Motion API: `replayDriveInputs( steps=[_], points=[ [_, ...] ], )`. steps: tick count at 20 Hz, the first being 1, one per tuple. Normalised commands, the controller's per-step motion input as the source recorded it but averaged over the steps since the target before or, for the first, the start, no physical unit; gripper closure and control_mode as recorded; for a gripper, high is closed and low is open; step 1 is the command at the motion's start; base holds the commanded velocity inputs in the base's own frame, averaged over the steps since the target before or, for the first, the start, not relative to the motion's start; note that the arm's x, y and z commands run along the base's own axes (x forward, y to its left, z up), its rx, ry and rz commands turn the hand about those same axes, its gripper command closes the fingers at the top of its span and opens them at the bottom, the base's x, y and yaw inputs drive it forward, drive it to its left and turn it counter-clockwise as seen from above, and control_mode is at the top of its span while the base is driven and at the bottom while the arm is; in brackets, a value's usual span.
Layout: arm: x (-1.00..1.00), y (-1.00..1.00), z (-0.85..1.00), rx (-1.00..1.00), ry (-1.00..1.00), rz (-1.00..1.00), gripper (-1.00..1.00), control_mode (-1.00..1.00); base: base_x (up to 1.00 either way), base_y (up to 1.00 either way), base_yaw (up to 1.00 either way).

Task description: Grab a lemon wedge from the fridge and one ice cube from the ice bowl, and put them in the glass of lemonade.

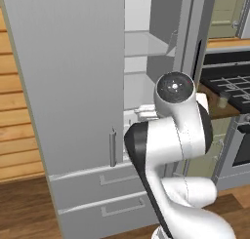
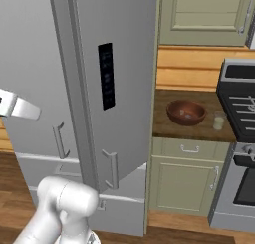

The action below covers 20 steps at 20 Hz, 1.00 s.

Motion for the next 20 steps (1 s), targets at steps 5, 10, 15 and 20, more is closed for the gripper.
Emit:
replayDriveInputs(
  steps=[5,10,15,20],
  points=[
    [0.69,0.23,-0.37,-0.47,0.23,0.00,-1.00,-1.00,0.00,0.00,0.00],
    [0.63,-0.04,-0.51,-0.24,0.00,0.00,-1.00,-1.00,0.00,0.00,0.00],
    [0.80,0.00,-0.29,-0.21,0.02,0.00,-1.00,-1.00,0.00,0.00,0.00],
    [0.17,-0.28,-0.24,-0.09,0.03,0.00,-1.00,-1.00,0.00,0.00,0.00]
  ],
)
